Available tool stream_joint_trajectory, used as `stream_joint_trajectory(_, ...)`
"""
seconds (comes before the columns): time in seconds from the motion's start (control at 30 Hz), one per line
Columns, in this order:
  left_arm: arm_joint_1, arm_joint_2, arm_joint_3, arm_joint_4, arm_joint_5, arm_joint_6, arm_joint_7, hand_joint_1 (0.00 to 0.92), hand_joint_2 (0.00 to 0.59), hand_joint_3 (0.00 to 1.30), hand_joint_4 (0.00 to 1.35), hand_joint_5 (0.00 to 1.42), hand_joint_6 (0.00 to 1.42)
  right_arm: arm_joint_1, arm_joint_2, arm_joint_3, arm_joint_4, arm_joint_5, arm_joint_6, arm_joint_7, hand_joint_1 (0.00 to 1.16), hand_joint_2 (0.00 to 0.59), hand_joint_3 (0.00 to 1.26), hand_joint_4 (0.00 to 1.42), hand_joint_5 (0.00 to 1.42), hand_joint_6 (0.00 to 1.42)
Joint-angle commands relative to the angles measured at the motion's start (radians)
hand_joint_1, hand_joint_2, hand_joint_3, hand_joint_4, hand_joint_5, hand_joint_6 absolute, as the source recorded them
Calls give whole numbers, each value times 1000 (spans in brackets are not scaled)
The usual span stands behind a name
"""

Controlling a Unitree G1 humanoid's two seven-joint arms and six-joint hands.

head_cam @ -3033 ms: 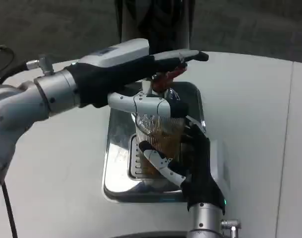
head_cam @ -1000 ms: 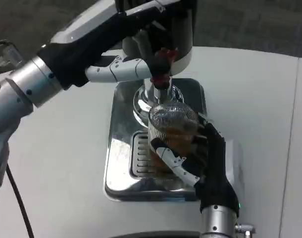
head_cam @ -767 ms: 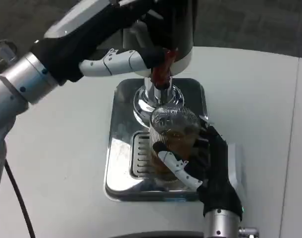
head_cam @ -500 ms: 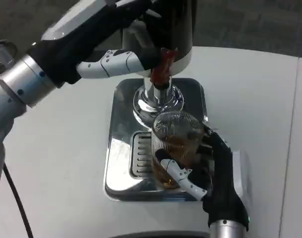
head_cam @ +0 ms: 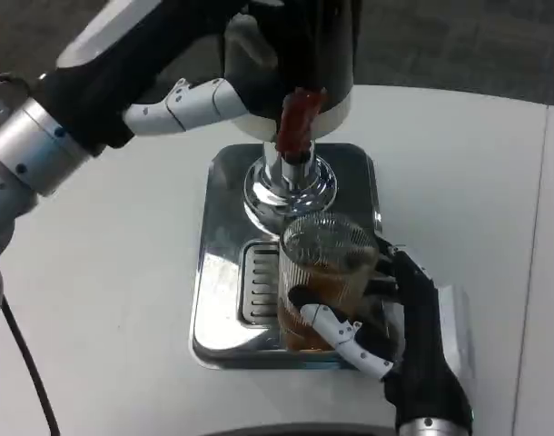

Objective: Grasp the cup under the faucet to collect the drink, then remove the cup.

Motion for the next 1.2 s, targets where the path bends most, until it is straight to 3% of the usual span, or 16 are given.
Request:
stream_joint_trajectory(0.03,9,9,19,-21,-13,15,25,0,121,200,193,252,208,19,70,11,-30,-12,-11,0,701,295,539,585,593,379)
stream_joint_trajectory(1.2,119,42,123,-194,-83,95,20,0,121,218,209,263,212,82,71,42,-125,-42,-16,35,722,304,557,619,633,379)
